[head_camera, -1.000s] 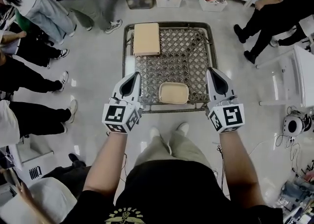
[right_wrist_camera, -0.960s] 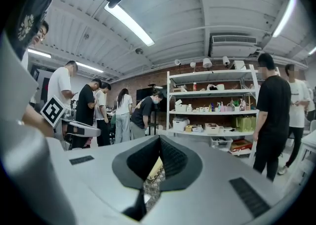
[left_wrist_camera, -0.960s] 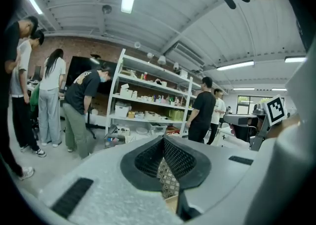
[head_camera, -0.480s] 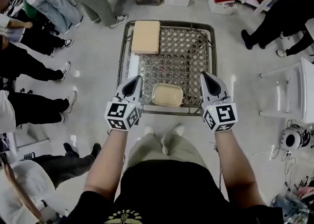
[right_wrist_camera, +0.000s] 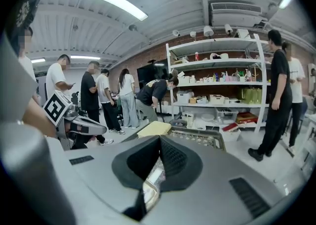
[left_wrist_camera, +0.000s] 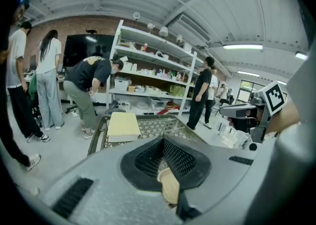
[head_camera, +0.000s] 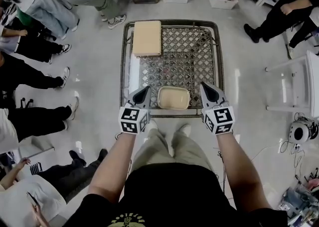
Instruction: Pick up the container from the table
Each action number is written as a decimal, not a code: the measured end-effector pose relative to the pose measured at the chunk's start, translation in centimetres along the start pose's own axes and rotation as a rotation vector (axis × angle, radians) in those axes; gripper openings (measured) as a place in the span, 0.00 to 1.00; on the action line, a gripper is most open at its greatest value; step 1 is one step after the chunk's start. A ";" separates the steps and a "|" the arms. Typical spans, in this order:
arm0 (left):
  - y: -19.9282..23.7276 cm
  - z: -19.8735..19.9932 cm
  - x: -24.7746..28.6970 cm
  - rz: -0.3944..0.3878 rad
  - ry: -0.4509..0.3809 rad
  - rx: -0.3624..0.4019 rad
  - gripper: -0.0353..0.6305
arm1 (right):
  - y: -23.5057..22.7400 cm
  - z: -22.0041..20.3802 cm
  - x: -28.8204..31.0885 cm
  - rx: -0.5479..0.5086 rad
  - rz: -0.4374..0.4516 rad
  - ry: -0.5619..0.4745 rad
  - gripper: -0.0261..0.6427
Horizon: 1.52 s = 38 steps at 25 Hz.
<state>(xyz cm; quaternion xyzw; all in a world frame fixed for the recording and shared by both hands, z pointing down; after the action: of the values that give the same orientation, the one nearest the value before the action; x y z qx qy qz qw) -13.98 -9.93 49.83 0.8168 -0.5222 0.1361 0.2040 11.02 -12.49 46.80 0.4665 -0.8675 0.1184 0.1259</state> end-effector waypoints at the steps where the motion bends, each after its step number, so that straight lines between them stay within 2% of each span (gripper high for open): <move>1: 0.3 -0.3 0.2 -0.003 0.001 -0.007 0.06 | 0.1 -0.6 0.3 0.006 -0.008 0.012 0.05; 7: 2.1 -2.4 1.8 -0.014 0.008 -0.071 0.06 | 1.0 -4.3 1.4 0.044 -0.029 0.081 0.05; 15: 1.8 -4.9 3.3 -0.074 -0.006 -0.093 0.06 | 0.5 -8.2 2.5 0.065 -0.037 0.188 0.05; 28: 1.4 -8.5 4.8 -0.055 0.056 -0.064 0.06 | 0.3 -14.9 2.8 0.131 -0.011 0.390 0.05; 34: 1.3 -8.1 4.6 -0.047 0.026 -0.083 0.06 | 0.0 -17.8 3.5 0.262 0.003 0.467 0.06; 36: 1.4 -8.0 4.5 -0.041 0.021 -0.088 0.06 | 0.0 -18.6 3.7 0.286 0.014 0.495 0.09; 38: 1.6 -8.0 4.4 -0.036 0.019 -0.090 0.06 | 0.1 -19.3 4.0 0.306 0.023 0.517 0.17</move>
<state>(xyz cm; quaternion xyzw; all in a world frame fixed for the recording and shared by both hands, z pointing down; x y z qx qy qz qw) -13.67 -10.25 59.05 0.8147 -0.5111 0.1168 0.2477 10.91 -9.32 66.29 0.4245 -0.7841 0.3639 0.2695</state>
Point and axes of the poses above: the fingertips, and each gripper's own axes: x forward along the fingers, y to its left, z out of its top, the point moved 5 cm from there along -x, backward along the fingers, and after that the axes turned 4 degrees about -y, right-handed, at the moved point
